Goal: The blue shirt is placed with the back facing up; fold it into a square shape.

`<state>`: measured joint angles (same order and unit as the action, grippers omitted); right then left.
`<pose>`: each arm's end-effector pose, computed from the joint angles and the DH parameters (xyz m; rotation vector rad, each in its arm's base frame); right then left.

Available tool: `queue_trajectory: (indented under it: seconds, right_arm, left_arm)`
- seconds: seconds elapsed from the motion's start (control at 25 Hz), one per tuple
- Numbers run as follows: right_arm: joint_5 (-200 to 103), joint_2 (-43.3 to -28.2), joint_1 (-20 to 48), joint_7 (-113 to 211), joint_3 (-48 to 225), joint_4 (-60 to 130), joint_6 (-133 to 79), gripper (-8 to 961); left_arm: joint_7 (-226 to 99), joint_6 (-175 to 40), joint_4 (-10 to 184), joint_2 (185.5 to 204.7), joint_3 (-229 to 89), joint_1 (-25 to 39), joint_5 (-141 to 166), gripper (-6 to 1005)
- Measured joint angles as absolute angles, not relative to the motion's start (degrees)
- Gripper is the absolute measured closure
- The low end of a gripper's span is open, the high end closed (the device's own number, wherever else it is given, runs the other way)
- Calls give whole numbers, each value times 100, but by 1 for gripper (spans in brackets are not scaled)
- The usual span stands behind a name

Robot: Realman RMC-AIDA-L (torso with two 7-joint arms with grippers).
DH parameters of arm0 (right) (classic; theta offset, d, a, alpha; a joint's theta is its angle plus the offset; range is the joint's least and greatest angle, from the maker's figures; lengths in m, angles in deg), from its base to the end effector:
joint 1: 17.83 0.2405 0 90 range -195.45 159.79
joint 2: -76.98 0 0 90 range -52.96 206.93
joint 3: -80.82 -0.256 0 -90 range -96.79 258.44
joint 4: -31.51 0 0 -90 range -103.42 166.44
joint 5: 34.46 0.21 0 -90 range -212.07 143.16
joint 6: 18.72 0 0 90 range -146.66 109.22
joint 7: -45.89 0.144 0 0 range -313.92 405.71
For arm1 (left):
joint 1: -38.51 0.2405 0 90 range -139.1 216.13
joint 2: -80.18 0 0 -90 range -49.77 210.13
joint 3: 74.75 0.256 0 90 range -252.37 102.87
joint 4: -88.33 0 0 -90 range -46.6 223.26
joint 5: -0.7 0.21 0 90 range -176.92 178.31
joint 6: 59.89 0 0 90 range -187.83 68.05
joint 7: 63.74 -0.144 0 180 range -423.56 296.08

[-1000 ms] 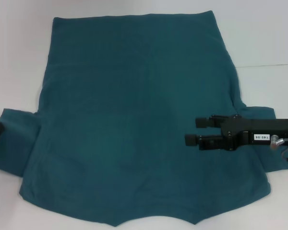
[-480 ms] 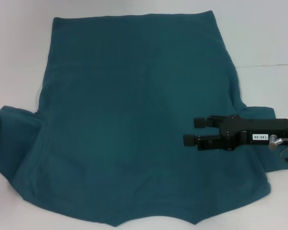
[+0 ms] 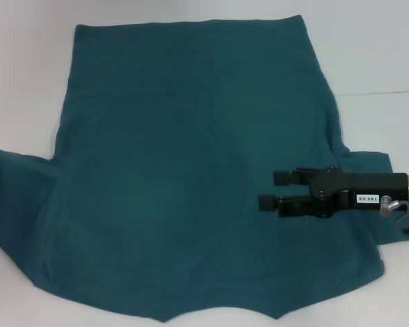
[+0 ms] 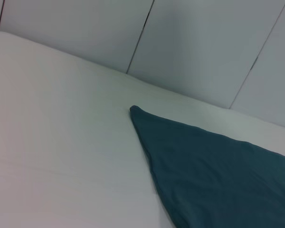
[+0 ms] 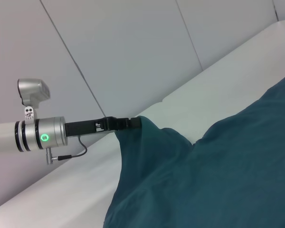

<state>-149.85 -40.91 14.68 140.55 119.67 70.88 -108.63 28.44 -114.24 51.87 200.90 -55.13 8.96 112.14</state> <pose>0.2519 0.3444 0.0132 -2.6923 0.9131 0.7308 -0.3559 0.3738 0.0581 -1.7639 -1.1692 -0.6543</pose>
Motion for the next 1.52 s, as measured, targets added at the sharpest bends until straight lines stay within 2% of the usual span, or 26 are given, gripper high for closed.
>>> queue_trajectory:
  seconds: [0.64,0.92,1.4,1.52]
  right_arm:
    - [-14986,-4096,1469,14040,11967,7089,-10858,12]
    - [-14986,-4102,1469,14001,11979,7022,-10843,13]
    - [-14991,-4114,1460,13997,11987,6999,-10878,12]
    - [-14989,-4114,1460,13995,11994,6999,-10891,13]
  left_arm:
    - [3658,-13187,4937,20078,-5548,936,11147,1000]
    - [3783,-13336,5001,20158,-5519,839,11143,1000]
    - [3224,-13518,5723,20436,-5519,771,10497,982]
    - [2539,-13571,6194,20441,-5517,729,10392,926]
